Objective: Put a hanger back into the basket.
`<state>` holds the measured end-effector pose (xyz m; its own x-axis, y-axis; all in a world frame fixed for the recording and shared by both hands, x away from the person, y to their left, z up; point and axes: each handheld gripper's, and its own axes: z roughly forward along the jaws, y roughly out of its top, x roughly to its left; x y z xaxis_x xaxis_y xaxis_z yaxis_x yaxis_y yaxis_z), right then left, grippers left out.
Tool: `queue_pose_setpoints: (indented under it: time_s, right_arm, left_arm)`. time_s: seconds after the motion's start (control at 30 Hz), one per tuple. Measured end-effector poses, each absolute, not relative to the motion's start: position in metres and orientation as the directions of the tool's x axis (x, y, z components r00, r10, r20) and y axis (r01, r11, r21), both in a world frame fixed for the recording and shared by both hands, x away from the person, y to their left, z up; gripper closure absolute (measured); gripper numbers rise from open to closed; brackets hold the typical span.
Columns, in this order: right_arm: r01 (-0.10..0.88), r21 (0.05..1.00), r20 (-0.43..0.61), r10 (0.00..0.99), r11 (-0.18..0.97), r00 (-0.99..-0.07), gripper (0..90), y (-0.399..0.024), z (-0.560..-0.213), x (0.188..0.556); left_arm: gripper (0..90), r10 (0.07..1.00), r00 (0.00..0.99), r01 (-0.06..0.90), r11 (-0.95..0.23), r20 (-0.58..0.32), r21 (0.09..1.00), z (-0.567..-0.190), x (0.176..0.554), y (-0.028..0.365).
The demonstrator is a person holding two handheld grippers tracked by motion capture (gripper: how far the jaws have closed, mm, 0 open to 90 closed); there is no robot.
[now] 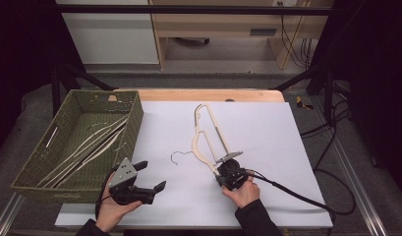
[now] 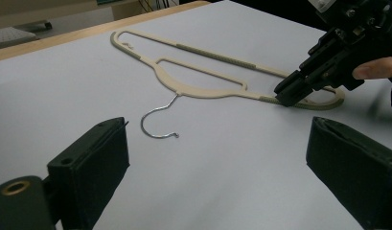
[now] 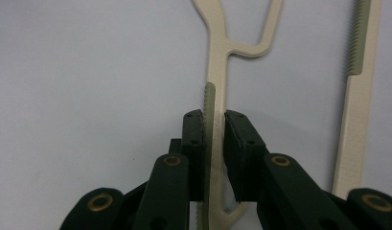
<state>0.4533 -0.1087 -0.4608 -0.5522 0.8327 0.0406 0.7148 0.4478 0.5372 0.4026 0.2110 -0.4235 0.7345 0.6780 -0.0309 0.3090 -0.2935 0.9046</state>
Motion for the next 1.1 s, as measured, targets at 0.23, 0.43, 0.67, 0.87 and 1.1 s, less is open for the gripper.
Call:
queue_pose_setpoints:
  time_s: [0.23,0.43,0.67,0.87,1.1]
  right_arm:
    - [0.700,0.584,0.052,0.842,0.410,-0.537,74.1,-0.105,-0.466,0.456]
    - [0.698,0.585,0.000,0.860,0.414,-0.510,80.0,-0.098,-0.467,0.453]
    - [0.700,0.594,0.032,0.858,0.396,-0.513,80.3,-0.104,-0.465,0.455]
    - [0.670,0.644,0.058,0.850,0.369,-0.524,80.3,-0.118,-0.442,0.453]
    - [0.660,0.653,0.079,0.833,0.371,-0.547,80.2,-0.128,-0.432,0.448]
  left_arm:
    - [7.5,0.673,0.739,0.314,-0.304,-0.031,0.899,-0.426,0.403,0.207]
    - [7.5,0.672,0.740,0.317,-0.307,-0.031,0.897,-0.426,0.405,0.202]
    - [7.9,0.667,0.745,0.318,-0.321,-0.025,0.892,-0.424,0.414,0.192]
    - [10.5,0.672,0.740,0.321,-0.316,-0.028,0.893,-0.417,0.433,0.183]
    - [18.8,0.647,0.761,0.357,-0.350,-0.052,0.866,-0.413,0.470,0.164]
